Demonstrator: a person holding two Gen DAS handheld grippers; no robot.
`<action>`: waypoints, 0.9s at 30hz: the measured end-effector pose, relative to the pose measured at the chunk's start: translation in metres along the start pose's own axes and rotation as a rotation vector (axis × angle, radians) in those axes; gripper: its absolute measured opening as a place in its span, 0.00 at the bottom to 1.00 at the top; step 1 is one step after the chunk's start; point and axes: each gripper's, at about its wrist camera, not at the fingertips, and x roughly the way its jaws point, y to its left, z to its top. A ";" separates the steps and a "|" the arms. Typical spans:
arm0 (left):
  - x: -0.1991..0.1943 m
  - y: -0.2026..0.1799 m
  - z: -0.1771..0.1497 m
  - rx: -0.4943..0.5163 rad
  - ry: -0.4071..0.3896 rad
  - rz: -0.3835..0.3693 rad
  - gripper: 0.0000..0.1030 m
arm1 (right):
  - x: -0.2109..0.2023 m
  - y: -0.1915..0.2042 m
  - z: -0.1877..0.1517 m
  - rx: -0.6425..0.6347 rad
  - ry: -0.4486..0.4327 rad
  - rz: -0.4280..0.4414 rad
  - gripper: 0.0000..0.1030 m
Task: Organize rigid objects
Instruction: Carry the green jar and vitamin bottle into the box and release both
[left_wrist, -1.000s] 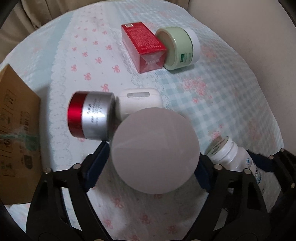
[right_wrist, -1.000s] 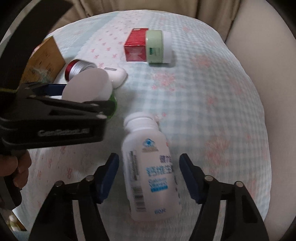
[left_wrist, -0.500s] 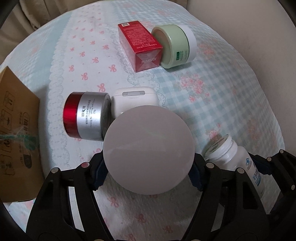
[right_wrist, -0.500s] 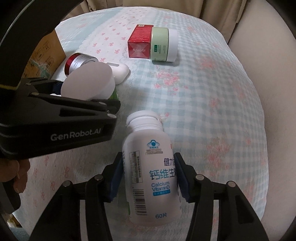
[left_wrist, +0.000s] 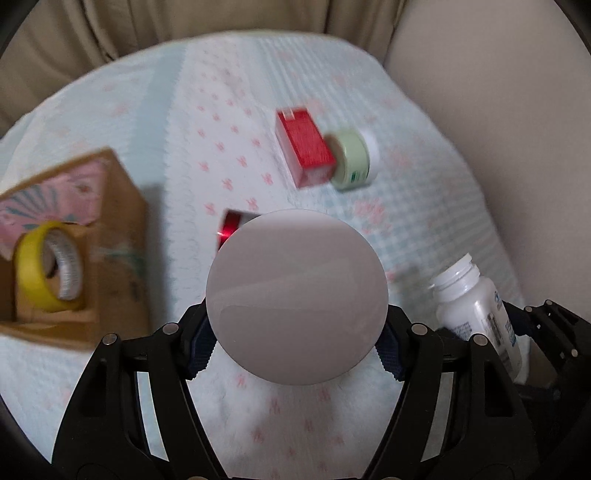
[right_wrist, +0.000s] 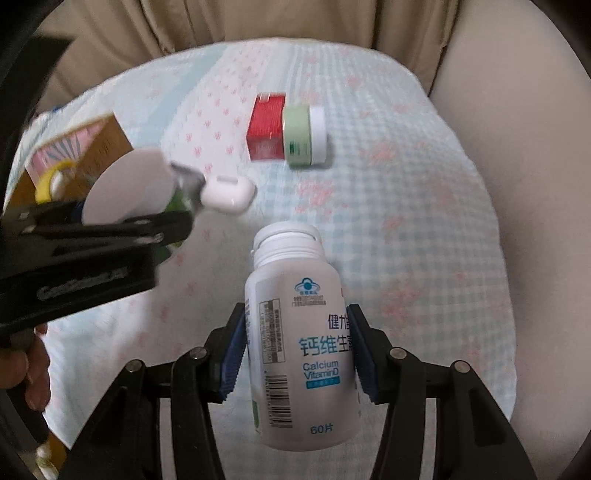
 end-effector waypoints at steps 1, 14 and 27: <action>-0.013 0.000 0.003 -0.009 -0.011 0.001 0.67 | -0.009 -0.001 0.003 0.013 -0.008 0.002 0.47; -0.203 0.064 0.005 -0.171 -0.145 0.071 0.67 | -0.165 0.021 0.054 0.087 -0.120 0.067 0.47; -0.286 0.206 0.006 -0.220 -0.208 0.113 0.67 | -0.223 0.121 0.099 0.057 -0.181 0.147 0.47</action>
